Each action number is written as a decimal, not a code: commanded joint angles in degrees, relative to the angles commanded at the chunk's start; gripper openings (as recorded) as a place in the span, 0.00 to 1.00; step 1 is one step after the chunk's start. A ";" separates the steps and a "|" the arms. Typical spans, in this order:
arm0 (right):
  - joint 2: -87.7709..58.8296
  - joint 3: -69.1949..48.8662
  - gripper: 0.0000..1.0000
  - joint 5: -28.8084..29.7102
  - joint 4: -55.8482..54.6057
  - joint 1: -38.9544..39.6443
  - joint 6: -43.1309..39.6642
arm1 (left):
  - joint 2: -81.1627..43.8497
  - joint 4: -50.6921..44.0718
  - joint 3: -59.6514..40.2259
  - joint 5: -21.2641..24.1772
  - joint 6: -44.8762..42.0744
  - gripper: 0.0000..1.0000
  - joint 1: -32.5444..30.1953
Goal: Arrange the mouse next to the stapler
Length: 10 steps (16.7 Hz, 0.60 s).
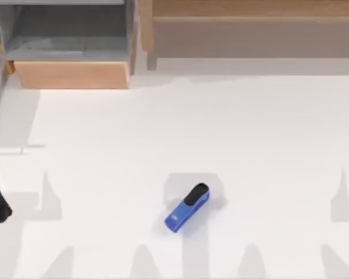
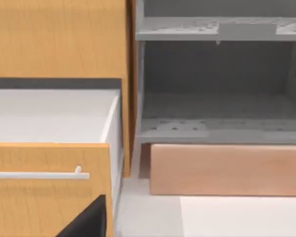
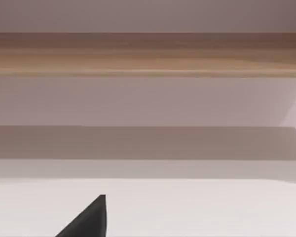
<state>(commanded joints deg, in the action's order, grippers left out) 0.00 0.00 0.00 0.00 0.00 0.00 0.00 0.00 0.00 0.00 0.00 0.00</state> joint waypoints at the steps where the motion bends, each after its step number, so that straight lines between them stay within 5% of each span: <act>1: 0.00 0.00 1.00 0.00 0.00 0.00 0.00 | 0.00 0.00 0.00 0.00 0.00 1.00 0.00; 6: 0.00 0.00 1.00 0.00 0.00 0.00 0.00 | -5.72 -4.74 -5.71 0.06 -1.08 1.00 1.36; 10: 0.00 0.00 1.00 0.00 0.00 0.00 0.00 | -21.08 -14.41 -20.98 0.26 -3.30 1.00 3.76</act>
<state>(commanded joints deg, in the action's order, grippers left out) 0.00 0.00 0.00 0.00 0.00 0.00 -21.08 -14.41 -20.98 0.26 -3.30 3.76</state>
